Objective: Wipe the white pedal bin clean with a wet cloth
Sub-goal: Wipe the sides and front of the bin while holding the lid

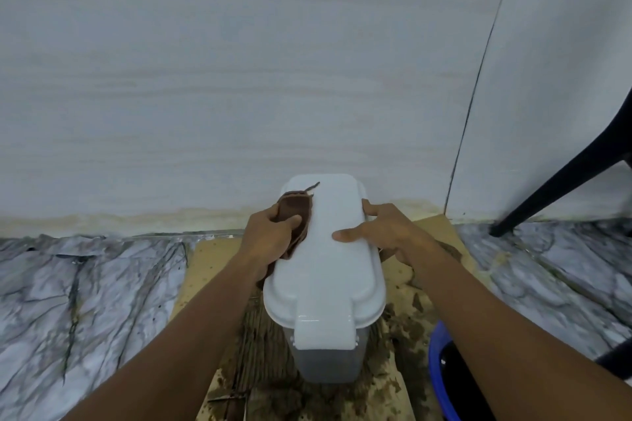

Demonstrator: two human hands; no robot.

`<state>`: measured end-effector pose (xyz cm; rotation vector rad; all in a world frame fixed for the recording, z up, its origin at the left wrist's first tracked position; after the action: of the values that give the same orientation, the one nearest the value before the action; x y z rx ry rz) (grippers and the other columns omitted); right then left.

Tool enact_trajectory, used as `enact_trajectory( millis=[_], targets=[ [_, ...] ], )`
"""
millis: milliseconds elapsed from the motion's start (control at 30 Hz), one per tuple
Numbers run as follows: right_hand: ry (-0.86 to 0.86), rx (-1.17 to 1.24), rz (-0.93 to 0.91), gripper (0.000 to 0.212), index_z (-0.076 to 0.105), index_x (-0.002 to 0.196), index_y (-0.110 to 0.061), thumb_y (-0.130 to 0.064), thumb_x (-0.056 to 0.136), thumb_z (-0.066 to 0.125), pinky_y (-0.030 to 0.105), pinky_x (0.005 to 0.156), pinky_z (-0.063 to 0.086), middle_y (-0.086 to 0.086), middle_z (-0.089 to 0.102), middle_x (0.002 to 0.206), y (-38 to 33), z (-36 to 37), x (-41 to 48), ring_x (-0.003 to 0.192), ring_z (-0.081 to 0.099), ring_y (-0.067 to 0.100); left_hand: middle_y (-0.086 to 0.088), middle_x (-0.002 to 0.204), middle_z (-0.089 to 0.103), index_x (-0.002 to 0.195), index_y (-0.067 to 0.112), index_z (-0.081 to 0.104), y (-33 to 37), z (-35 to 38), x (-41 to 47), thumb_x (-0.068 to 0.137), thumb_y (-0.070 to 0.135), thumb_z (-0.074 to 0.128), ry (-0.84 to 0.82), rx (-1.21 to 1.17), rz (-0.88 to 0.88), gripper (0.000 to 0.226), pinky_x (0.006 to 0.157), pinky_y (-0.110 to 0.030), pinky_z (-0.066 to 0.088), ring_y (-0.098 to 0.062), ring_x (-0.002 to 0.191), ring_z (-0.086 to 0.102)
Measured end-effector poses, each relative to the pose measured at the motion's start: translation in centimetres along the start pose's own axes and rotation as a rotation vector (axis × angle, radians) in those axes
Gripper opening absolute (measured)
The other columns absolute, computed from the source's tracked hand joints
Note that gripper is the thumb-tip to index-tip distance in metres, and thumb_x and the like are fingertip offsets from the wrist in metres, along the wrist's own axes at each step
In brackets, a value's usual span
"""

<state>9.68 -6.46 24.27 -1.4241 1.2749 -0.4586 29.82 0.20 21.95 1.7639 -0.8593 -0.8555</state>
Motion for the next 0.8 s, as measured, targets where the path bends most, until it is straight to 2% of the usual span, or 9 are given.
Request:
enact_trajectory(
  millis=[133,200,267,367,433,500,633,700,800],
  targets=[
    [0.002,0.007,-0.097,0.095,0.05,0.147,-0.02,-0.026,0.064,0.095,0.032,0.076,0.058,0.001,0.065,0.131,-1.2,-0.2,0.8,0.099,0.068,0.019,-0.003,0.098,0.075,0.115,0.018,0.074,0.0,0.1,-0.3,0.095,0.025,0.069,0.113,-0.109,-0.061,0.022,0.084,-0.042,0.06,-0.027,0.089,0.071],
    [0.011,-0.023,-0.172,0.085,0.057,0.142,-0.025,-0.031,0.065,0.094,0.03,0.079,0.058,0.002,0.069,0.124,-2.0,-0.4,1.5,0.096,0.07,0.017,-0.005,0.1,0.073,0.115,0.018,0.071,-0.4,0.7,-0.7,0.095,0.029,0.067,0.227,-0.147,-0.079,0.023,0.088,-0.047,0.059,-0.03,0.091,0.07],
    [-0.003,-0.114,-0.245,0.075,0.06,0.139,-0.028,-0.033,0.071,0.09,0.028,0.082,0.056,0.002,0.07,0.12,-2.5,-0.4,2.0,0.096,0.069,0.014,-0.005,0.106,0.071,0.123,0.021,0.064,-1.1,1.5,-1.8,0.096,0.034,0.064,0.319,-0.14,-0.097,0.03,0.092,-0.049,0.057,-0.032,0.097,0.067],
    [-0.048,-0.242,-0.296,0.066,0.058,0.141,-0.027,-0.031,0.08,0.084,0.026,0.088,0.049,-0.004,0.063,0.135,-2.1,0.0,2.3,0.101,0.064,0.01,-0.007,0.128,0.062,0.146,0.02,0.046,-2.8,3.1,-3.1,0.098,0.041,0.057,0.335,-0.051,-0.101,0.053,0.1,-0.051,0.052,-0.034,0.114,0.061],
    [-0.058,-0.265,-0.297,0.059,0.058,0.14,-0.028,-0.031,0.085,0.079,0.025,0.088,0.049,-0.008,0.061,0.139,-1.3,-0.3,2.4,0.1,0.063,0.007,-0.01,0.152,0.043,0.158,0.018,0.028,-3.1,4.0,-3.4,0.101,0.043,0.051,0.302,0.031,-0.053,0.066,0.109,-0.051,0.045,-0.036,0.133,0.048],
    [-0.008,-0.386,-0.278,0.06,0.053,0.144,-0.029,-0.039,0.089,0.073,0.032,0.1,0.05,-0.006,0.057,0.145,-0.4,-1.2,2.4,0.115,0.062,0.013,-0.007,0.167,0.017,0.162,0.017,0.014,-2.5,4.7,-3.3,0.104,0.042,0.049,0.249,0.121,0.033,0.073,0.12,-0.051,0.03,-0.034,0.151,0.022],
    [0.144,-0.559,-0.203,0.071,0.039,0.153,-0.029,-0.053,0.091,0.064,0.04,0.115,0.039,-0.002,0.042,0.158,1.4,-3.0,1.5,0.141,0.045,0.021,-0.004,0.17,-0.01,0.163,0.017,0.008,-0.8,5.2,-1.0,0.106,0.04,0.046,0.057,0.334,0.176,0.072,0.126,-0.047,0.006,-0.025,0.156,-0.013],
    [0.191,-0.585,-0.149,0.076,0.037,0.154,-0.028,-0.058,0.089,0.064,0.039,0.114,0.038,-0.002,0.04,0.159,2.1,-3.6,-0.2,0.142,0.043,0.022,-0.01,0.17,-0.003,0.162,0.014,0.016,0.0,4.6,1.9,0.105,0.041,0.046,0.014,0.448,0.204,0.07,0.126,-0.048,0.006,-0.031,0.156,-0.007],
    [0.266,-0.536,-0.019,0.079,0.045,0.148,-0.025,-0.064,0.083,0.067,0.035,0.1,0.047,-0.003,0.051,0.148,3.7,-4.2,-3.9,0.129,0.054,0.022,-0.015,0.159,0.033,0.154,0.014,0.038,1.5,2.9,5.5,0.101,0.042,0.051,-0.028,0.592,0.235,0.062,0.12,-0.049,0.026,-0.037,0.146,0.028]
  ],
)
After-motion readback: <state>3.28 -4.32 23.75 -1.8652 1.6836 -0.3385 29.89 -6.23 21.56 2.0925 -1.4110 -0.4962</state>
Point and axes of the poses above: each hand's wrist, its own x-axis towards the middle knuckle, its own z-axis out of the palm, y = z × x, the point moved 1 cm from there along x, towards the middle knuckle
